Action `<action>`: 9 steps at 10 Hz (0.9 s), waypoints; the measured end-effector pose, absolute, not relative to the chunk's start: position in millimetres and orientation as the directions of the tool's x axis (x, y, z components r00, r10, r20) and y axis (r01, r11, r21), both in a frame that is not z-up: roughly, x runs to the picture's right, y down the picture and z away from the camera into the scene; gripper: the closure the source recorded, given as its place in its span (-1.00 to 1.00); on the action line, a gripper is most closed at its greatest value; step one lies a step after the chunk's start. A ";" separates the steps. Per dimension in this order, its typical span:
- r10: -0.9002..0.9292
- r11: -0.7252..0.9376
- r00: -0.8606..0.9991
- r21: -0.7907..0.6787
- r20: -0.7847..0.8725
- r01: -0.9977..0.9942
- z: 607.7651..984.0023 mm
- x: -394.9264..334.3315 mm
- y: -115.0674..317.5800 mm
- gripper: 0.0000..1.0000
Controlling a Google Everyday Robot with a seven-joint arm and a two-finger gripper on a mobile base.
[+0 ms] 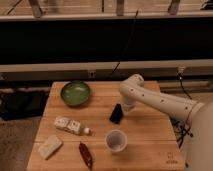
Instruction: Push the eraser across the table
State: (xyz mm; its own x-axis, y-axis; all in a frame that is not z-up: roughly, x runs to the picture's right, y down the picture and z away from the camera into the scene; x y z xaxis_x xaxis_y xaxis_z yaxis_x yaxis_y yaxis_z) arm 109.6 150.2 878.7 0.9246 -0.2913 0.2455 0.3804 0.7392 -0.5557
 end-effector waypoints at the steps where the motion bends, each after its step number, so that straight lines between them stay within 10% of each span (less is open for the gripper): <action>1: -0.307 0.733 0.916 -0.549 0.258 0.401 879.4 91.1 149.2 0.98; 9: -0.426 0.675 0.846 -0.511 0.320 0.533 880.6 13.6 151.0 0.98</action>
State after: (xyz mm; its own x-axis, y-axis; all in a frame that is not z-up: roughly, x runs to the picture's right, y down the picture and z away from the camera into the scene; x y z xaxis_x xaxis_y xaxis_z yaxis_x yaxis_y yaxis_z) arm 13.6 151.0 880.6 0.8461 -0.4264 0.3199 0.5330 0.6745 -0.5108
